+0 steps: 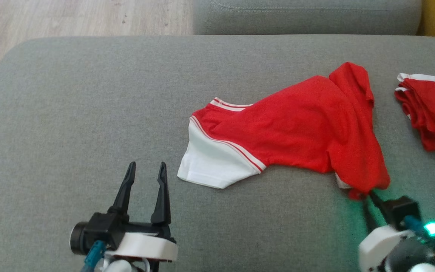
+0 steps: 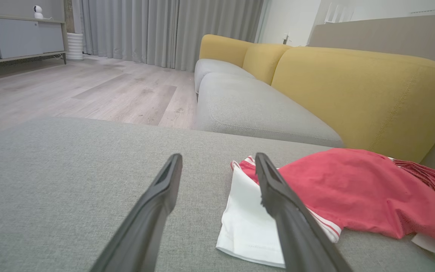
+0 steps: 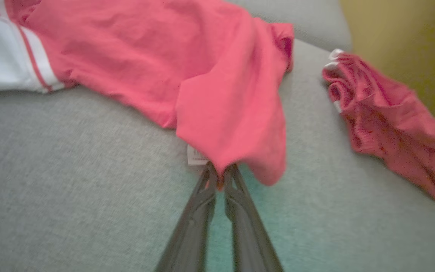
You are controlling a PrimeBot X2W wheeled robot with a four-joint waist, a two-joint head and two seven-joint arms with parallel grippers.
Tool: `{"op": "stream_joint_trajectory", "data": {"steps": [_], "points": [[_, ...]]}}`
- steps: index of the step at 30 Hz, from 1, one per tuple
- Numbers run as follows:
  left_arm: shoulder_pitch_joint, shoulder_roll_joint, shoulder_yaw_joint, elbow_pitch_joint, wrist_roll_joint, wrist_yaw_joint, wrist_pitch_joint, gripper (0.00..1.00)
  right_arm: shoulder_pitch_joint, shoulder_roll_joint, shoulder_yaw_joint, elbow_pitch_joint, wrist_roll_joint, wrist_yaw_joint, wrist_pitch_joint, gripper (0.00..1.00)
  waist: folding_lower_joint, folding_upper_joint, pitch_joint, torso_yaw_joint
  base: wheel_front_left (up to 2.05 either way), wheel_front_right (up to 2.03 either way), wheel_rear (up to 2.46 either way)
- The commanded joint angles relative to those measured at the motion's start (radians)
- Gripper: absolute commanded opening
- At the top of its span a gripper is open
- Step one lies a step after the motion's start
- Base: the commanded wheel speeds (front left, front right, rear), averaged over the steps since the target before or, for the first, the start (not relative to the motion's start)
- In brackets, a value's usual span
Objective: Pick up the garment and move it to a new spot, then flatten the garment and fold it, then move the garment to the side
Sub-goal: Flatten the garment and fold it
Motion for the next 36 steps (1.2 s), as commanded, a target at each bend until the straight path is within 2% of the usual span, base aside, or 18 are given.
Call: {"op": "stream_joint_trajectory", "data": {"steps": [1,5,8,15,21,26,28,36], "points": [[-0.018,0.017,0.025,-0.025,-0.005,0.001,-0.001,1.0,-0.017,-0.007,0.037,-0.003,0.004,-0.001,-0.026,1.0,0.0,0.0,-0.002,0.003,0.0,0.0,0.0],[-0.011,0.021,0.024,-0.023,-0.006,0.003,0.0,1.0,-0.032,0.021,0.076,0.056,0.048,-0.001,-0.078,1.0,0.0,0.0,-0.011,0.002,0.0,0.0,0.0],[-0.005,0.026,0.023,-0.026,-0.007,0.007,0.002,1.0,-0.049,0.03,0.07,0.039,0.076,-0.001,-0.106,1.0,0.0,0.0,-0.018,-0.002,0.0,0.0,0.0],[-0.004,0.026,0.015,-0.035,-0.007,0.012,0.006,1.0,-0.093,0.021,0.004,-0.063,0.08,-0.001,-0.096,1.0,0.0,0.0,-0.018,-0.006,0.0,0.0,0.0],[-0.012,0.024,0.015,-0.036,-0.009,0.012,0.005,1.0,-0.086,0.037,-0.096,-0.07,0.074,-0.001,-0.072,1.0,0.0,0.0,-0.005,0.008,0.0,0.0,0.0],[-0.019,0.027,0.019,-0.037,-0.01,0.012,0.003,1.0,-0.109,0.057,-0.175,0.015,0.086,-0.001,-0.08,1.0,0.0,0.0,0.01,0.013,0.0,0.0,0.0],[-0.025,0.026,0.02,-0.037,-0.009,0.014,0.002,1.0,-0.148,0.065,-0.191,0.098,0.084,-0.001,-0.076,1.0,0.0,0.0,0.021,0.013,0.0,0.0,0.0],[-0.044,0.024,0.014,-0.032,-0.008,0.012,0.002,1.0,-0.273,0.073,-0.142,0.359,0.143,-0.001,-0.073,1.0,0.0,0.0,0.037,0.024,0.0,0.0,0.0]]}}
